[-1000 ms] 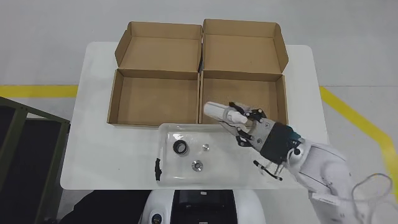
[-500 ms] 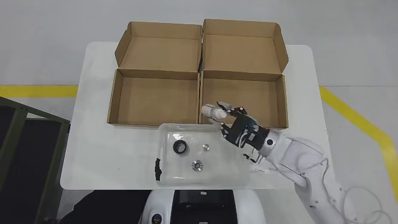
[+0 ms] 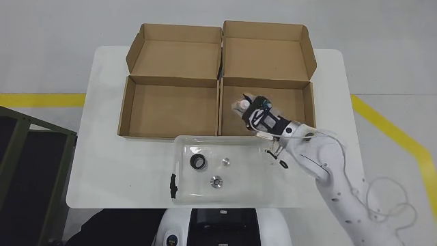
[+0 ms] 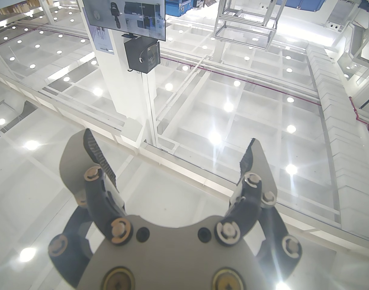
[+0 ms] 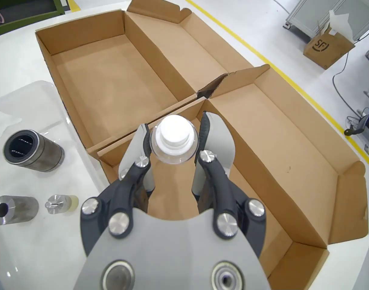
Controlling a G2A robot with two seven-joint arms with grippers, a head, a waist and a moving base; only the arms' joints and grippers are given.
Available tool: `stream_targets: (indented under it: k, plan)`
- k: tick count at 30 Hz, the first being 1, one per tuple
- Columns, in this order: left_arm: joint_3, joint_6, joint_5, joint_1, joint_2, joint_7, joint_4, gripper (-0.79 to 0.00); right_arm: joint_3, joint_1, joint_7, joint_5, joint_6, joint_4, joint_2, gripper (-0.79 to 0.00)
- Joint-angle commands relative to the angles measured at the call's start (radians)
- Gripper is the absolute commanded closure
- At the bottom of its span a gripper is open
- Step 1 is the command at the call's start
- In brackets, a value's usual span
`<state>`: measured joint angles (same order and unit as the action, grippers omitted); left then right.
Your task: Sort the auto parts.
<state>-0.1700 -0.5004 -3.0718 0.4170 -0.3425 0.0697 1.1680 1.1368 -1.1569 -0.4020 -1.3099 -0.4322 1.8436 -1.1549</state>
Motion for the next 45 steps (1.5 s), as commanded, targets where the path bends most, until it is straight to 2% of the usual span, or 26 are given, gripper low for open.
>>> stream_targets:
  k: [1,10,22,24,26,27,29,32,33,34,40,45]
  plan:
    - [0.000,0.000,0.000,0.000,0.000,0.000,0.000,-0.785,-0.013,0.029,-0.021,0.022,-0.002,-0.035,-0.004,0.000]
    - [0.000,0.000,0.000,0.000,0.000,0.000,0.000,-0.785,-0.087,0.109,-0.056,0.058,0.002,-0.149,-0.025,0.000]
    - [0.000,0.000,0.000,0.000,0.000,0.000,0.000,-0.785,-0.112,0.145,-0.083,0.065,-0.004,-0.207,-0.036,0.000]
    - [0.000,0.000,0.000,0.000,0.000,0.000,0.000,-0.785,-0.113,0.148,-0.089,0.065,-0.005,-0.212,-0.037,-0.123]
    - [0.000,0.000,0.000,0.000,0.000,0.000,0.000,-0.785,-0.114,0.150,-0.092,0.067,-0.006,-0.215,-0.038,-0.120]
    - [0.000,0.000,0.000,0.000,0.000,0.000,0.000,-0.785,-0.115,0.150,-0.093,0.069,-0.006,-0.217,-0.038,-0.151]
    - [0.000,0.000,0.000,0.000,0.000,0.000,0.000,-0.785,-0.116,0.151,-0.093,0.070,-0.006,-0.221,-0.039,-0.283]
    - [0.000,0.000,0.000,0.000,0.000,0.000,0.000,-0.785,-0.117,0.155,-0.092,0.074,-0.009,-0.232,-0.040,-0.369]
    - [0.000,0.000,0.000,0.000,0.000,0.000,0.000,-0.785,-0.116,0.156,-0.092,0.078,-0.008,-0.235,-0.041,-0.505]
    - [0.000,0.000,0.000,0.000,0.000,0.000,0.000,-0.785,-0.116,0.157,-0.091,0.080,-0.008,-0.236,-0.042,-0.779]
    - [0.000,0.000,0.000,0.000,0.000,0.000,0.000,-0.785,-0.095,0.141,-0.076,0.087,-0.015,-0.199,-0.038,-0.785]
    - [0.000,0.000,0.000,0.000,0.000,0.000,0.000,-0.785,-0.036,0.076,-0.055,0.066,-0.022,-0.092,-0.023,-0.785]
